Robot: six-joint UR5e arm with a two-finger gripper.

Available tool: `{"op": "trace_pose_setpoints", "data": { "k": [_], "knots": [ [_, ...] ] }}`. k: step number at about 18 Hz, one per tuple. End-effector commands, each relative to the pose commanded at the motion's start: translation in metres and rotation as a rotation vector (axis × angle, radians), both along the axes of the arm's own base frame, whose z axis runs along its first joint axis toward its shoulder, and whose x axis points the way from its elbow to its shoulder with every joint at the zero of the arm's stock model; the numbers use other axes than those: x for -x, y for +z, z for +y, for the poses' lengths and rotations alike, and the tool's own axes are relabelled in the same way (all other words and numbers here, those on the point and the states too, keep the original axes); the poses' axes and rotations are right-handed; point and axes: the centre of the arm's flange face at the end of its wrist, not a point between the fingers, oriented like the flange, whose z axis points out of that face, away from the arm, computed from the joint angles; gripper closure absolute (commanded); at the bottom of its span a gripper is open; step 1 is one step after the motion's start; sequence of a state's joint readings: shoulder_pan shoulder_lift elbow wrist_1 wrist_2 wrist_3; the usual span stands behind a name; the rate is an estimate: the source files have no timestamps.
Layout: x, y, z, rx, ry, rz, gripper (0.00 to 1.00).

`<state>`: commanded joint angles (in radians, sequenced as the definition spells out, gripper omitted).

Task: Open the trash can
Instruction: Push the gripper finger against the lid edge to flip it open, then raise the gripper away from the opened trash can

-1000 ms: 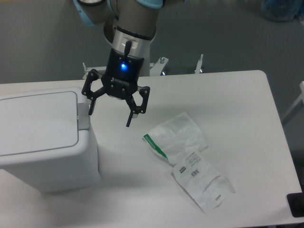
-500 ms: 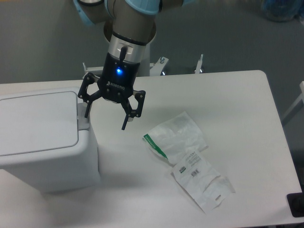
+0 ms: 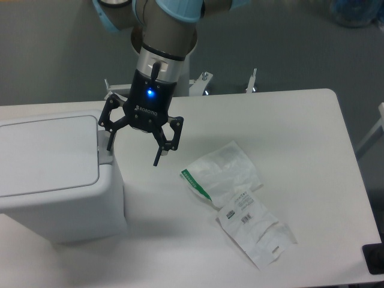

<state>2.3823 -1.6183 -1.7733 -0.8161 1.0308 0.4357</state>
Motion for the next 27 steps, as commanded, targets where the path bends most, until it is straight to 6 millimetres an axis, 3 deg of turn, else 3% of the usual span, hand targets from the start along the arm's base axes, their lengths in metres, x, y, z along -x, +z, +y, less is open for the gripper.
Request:
{"op": "trace_pose_setpoints", "data": {
  "k": [9,15,20,27],
  "knots": [
    [-0.001,-0.008,0.005,0.03,0.003,0.014,0.0],
    [0.003,0.032,0.005,-0.028,0.03,0.042,0.0],
    [0.038,0.055,-0.009,-0.022,0.096,0.13,0.0],
    [0.099,0.027,-0.049,0.232,0.117,0.393,0.0]
  ]
}}
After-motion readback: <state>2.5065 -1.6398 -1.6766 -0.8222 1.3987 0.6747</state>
